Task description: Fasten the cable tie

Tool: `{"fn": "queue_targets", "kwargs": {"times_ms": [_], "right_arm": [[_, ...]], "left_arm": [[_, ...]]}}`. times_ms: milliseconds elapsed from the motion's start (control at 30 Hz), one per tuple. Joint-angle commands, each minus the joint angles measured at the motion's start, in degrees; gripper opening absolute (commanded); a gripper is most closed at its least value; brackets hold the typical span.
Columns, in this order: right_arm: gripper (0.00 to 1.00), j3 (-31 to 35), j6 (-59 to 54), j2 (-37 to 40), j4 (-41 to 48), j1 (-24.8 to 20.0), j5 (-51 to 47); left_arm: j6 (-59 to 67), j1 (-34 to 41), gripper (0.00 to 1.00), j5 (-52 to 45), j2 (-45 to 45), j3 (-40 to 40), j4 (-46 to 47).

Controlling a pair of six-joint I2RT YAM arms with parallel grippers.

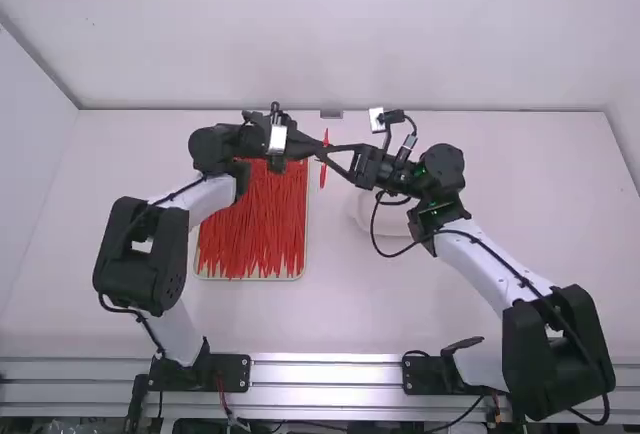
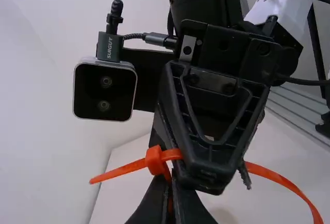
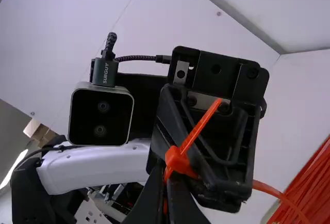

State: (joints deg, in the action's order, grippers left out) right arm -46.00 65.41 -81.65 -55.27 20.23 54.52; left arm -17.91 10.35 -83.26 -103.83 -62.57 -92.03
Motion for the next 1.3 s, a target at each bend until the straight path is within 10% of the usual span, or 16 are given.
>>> {"fn": "queue_targets", "kwargs": {"times_ms": [0,933,1267], "right_arm": [[0.0,-2.47,-0.94,-0.07,-0.87,-2.32,-7.04],[0.0,-2.36,-0.96,-0.09,0.63,-5.81,-3.19],[0.34,-2.32,0.17,-0.07,0.57,-6.56,1.92]], "left_arm": [[1.44,0.92,0.01,-6.45,0.44,1.46,-0.7],[-0.02,1.46,0.01,-6.45,0.55,0.81,-0.63],[-3.72,-2.05,0.02,-6.34,0.55,0.7,-0.66]]}}
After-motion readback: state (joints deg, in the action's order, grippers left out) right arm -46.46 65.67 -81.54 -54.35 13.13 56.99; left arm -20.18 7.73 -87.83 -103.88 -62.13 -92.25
